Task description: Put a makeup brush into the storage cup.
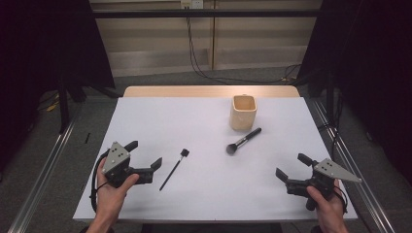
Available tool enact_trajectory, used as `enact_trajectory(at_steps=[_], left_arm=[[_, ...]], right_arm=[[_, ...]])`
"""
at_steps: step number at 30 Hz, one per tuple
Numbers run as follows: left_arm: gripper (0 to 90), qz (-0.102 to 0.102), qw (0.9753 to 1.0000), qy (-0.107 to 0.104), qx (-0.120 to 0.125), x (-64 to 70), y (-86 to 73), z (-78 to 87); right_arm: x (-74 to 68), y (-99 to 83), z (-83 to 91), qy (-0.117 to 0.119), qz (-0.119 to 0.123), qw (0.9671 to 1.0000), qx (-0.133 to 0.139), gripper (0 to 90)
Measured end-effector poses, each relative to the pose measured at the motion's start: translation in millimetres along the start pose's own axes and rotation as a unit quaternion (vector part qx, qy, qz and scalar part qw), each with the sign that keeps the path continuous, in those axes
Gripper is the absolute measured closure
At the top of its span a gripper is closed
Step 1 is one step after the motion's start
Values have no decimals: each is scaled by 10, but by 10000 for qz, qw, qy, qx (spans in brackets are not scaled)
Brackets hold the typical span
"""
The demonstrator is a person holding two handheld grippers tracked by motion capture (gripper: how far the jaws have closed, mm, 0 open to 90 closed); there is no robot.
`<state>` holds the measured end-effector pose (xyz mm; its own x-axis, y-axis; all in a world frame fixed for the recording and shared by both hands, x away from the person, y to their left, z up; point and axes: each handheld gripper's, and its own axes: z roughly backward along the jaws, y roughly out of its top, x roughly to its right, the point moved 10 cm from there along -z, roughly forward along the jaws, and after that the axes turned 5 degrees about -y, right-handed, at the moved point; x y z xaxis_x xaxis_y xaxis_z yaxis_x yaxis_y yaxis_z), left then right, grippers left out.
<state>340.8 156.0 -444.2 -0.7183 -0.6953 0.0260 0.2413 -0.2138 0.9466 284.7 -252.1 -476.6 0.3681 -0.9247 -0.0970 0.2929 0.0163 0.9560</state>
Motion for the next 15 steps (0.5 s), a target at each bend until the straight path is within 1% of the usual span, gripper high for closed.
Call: enact_trajectory(at_steps=[3, 5, 7, 10, 12, 14, 15], left_arm=[[27, 43, 9999, -47, -114, -14, 6, -66], [29, 37, 9999, -5, -114, -29, 24, -94], [30, 46, 9998, -39, -163, -42, 34, -123], [28, 123, 9997, -35, -228, -74, 34, -181], [32, 98, 9993, 26, -356, -111, 3, -218], [38, 137, 9986, 12, -510, -126, -37, -255], [36, 186, 9982, -20, -569, -125, -51, -269]], right_arm=[[0, 4, -1, -4, -10, 10000, 14, 3], [1, -1, -4, -7, -13, 10000, 2, 3], [0, -2, -5, -4, -8, 10000, 2, 3], [1, -4, -6, -10, -12, 10000, -3, 3], [-1, -3, -8, -7, -23, 10000, 5, 3], [-4, -6, -12, 6, -19, 10000, -2, 3], [-10, -6, -12, 11, -47, 10000, -6, 3]])
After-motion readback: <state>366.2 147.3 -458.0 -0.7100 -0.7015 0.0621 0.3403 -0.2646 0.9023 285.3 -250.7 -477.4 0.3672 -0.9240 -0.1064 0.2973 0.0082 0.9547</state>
